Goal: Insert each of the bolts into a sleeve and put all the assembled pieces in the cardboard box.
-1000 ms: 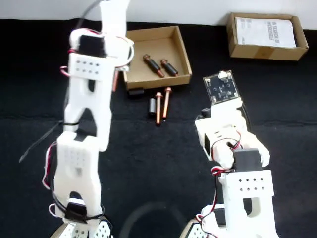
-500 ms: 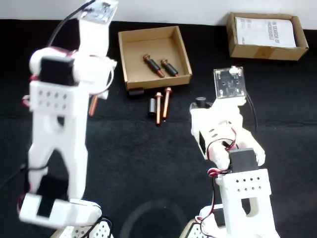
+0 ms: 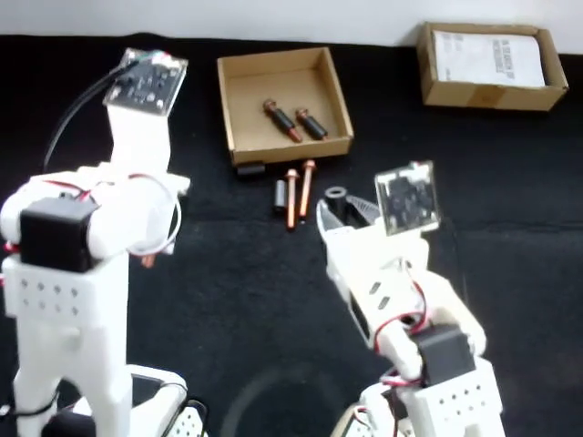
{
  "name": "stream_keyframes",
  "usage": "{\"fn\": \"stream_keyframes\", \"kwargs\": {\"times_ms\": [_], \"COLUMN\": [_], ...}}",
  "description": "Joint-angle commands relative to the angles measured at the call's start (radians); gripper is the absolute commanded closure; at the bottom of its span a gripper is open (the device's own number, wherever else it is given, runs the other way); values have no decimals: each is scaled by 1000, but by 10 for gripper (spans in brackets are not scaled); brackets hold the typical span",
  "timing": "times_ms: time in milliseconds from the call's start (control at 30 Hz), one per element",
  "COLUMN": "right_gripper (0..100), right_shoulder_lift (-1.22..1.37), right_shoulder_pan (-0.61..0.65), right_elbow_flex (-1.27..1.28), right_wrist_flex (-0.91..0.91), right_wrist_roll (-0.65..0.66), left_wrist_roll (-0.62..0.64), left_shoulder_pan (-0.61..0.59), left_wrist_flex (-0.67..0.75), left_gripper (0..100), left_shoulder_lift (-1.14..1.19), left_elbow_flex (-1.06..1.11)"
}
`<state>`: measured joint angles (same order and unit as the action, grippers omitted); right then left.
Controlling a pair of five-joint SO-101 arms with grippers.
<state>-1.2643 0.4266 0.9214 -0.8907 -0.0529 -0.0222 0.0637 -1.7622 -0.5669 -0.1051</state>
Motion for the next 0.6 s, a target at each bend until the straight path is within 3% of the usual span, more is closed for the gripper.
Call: {"fn": "stream_keyframes", "kwargs": {"times_ms": [0,133,300,567], "right_gripper": [990,990,990,990], "right_shoulder_lift": [-116,-232,-363,-576], "right_shoulder_pan": [8,8,8,10], "right_elbow_flex": [67,165,294,493], "right_wrist_flex": [12,12,18,203], "right_wrist_roll": [-9,-5,-8,-9], "left_wrist_roll": [-6,-2,0,2], "left_shoulder_pan": [-12,-8,-8,-7], "left_wrist_flex": [2,11,129,347], "left_gripper": [992,992,992,992], "left_shoulder_lift": [-71,-107,-136,-272], "left_elbow_flex": [59,122,199,371]}}
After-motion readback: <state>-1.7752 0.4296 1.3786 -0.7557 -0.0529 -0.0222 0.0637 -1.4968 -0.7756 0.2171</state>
